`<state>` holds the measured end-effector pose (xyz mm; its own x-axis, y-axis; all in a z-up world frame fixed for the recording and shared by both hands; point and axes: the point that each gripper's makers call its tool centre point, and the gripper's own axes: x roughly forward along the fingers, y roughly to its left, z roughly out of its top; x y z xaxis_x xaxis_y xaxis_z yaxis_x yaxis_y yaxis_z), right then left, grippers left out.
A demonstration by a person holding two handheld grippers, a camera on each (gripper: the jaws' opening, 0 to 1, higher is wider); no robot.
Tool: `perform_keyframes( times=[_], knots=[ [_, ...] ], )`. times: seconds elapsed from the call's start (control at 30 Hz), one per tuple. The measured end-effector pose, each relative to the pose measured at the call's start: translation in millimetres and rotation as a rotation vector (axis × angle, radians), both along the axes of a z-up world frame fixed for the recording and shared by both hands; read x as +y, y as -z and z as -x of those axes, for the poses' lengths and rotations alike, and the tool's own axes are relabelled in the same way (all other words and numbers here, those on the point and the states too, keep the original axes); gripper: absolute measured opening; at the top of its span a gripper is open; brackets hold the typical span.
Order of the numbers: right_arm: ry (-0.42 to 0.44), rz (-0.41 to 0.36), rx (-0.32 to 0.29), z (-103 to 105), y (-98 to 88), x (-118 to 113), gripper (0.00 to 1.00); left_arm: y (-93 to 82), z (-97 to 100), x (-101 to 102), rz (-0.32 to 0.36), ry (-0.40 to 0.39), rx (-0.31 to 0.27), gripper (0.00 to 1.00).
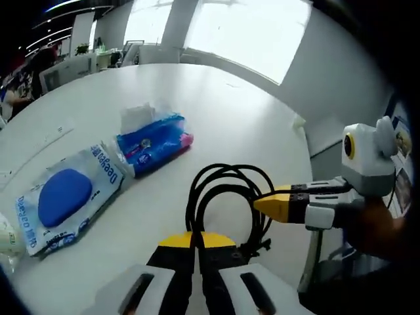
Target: Arrange the tabletop items into an orderly group along one side of the table until the central work area is clear of visible clutter.
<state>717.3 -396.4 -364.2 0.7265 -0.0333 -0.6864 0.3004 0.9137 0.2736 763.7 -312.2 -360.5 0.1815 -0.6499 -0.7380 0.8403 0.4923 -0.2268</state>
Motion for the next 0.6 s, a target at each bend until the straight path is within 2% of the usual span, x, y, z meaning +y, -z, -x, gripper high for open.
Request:
perform_keyframes(
  times=[0.27,0.6],
  knots=[
    [-0.026,0.006,-0.027,-16,-14.8,4,0.00,-11.8,-10.5,6,0.029,-0.045,-0.012,0.00],
    [-0.063,-0.014,-0.026,-32,-14.1,12,0.00,-13.4,-25.2,14,0.035,-0.094,-0.006,0.00]
  ],
)
